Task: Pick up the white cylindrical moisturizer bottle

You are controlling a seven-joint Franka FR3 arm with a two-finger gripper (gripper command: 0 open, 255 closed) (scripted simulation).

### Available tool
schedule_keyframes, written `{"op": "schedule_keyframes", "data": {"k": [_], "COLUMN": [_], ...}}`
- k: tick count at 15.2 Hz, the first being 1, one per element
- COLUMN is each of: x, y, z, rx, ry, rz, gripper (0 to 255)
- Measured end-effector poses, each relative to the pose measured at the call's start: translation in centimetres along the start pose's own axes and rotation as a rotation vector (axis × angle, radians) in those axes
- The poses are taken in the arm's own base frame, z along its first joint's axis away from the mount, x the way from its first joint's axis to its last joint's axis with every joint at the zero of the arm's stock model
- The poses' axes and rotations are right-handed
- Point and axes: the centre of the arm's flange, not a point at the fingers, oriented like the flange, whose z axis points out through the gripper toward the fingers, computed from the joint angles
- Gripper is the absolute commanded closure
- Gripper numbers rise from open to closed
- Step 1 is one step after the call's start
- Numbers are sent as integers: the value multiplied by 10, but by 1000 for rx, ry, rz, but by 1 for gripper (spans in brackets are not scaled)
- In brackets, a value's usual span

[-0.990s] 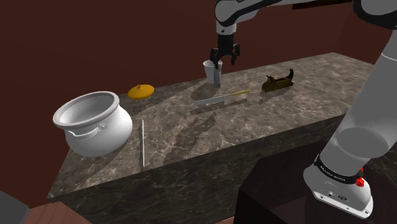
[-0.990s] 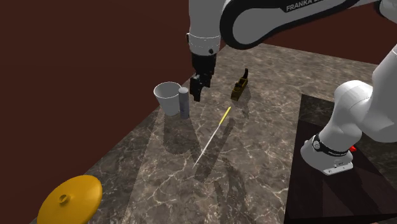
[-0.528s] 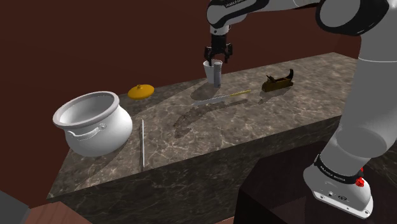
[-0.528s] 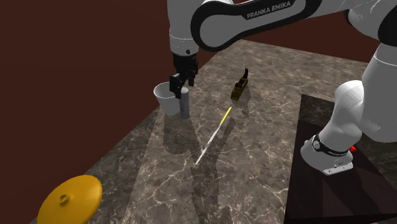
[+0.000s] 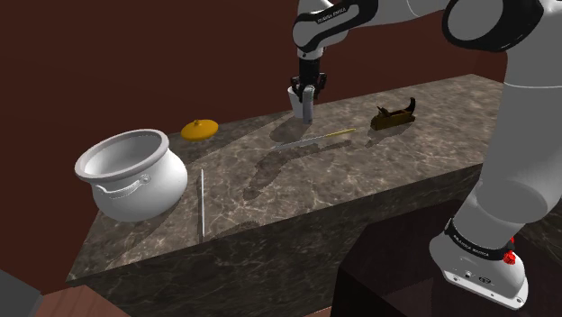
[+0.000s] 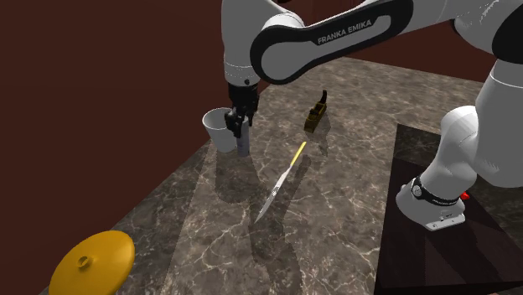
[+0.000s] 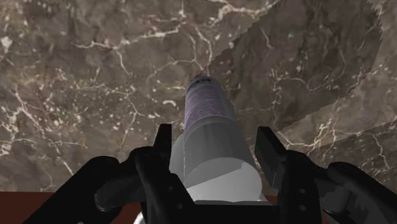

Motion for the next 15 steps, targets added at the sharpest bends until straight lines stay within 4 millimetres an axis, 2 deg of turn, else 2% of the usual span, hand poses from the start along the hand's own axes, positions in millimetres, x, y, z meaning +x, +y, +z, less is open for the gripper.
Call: {"op": "schedule_keyframes", "data": {"k": [9,15], "x": [0,1], "y": [1,1], "z": [0,-27], "rx": [0,0], "ry": [1,0], "rz": [1,0], "gripper": [255,255]}}
